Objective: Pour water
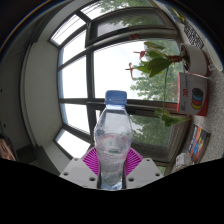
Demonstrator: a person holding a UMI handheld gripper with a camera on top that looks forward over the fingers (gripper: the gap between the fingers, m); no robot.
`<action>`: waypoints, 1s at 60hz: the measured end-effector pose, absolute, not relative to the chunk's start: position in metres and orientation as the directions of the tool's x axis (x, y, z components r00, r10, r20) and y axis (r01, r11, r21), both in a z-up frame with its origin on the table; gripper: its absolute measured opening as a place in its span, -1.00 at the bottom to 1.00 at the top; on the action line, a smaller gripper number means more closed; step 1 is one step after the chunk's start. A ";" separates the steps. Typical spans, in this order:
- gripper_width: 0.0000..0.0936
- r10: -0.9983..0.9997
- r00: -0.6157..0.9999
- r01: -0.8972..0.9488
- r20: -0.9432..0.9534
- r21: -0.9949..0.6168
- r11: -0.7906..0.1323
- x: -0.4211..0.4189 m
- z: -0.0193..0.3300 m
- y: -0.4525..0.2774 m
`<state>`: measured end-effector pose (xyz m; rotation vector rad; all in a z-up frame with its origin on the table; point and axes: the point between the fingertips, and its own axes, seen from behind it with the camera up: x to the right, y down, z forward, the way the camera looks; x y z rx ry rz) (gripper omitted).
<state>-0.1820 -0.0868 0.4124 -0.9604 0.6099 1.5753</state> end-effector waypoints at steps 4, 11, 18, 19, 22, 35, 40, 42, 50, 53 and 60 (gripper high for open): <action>-0.42 0.524 -0.214 -0.957 -0.825 0.069 -0.282 -0.137 0.407 -0.088; -0.42 0.452 -0.492 -0.867 -0.745 0.368 -0.337 -0.066 0.380 -0.085; -0.42 0.360 -0.683 -0.730 -0.636 0.605 -0.318 -0.017 0.331 -0.066; -0.42 0.346 -0.703 -0.710 -0.621 0.631 -0.312 -0.012 0.324 -0.069; -0.42 0.312 -0.740 -0.672 -0.596 0.676 -0.303 -0.004 0.309 -0.058; -0.42 0.261 -0.776 -0.631 -0.574 0.708 -0.317 0.001 0.296 -0.059; -0.42 0.263 -0.737 -0.676 -0.623 0.658 -0.333 0.003 0.313 -0.068; -0.42 0.269 -0.696 -0.715 -0.665 0.613 -0.337 0.003 0.318 -0.065; -0.42 0.400 -0.380 -0.915 -0.834 0.275 -0.294 0.020 0.375 -0.074; -0.42 0.471 -0.215 -0.965 -0.856 0.111 -0.237 0.032 0.402 -0.078; -0.42 0.538 0.272 -0.949 -0.798 -0.316 0.010 0.072 0.449 -0.092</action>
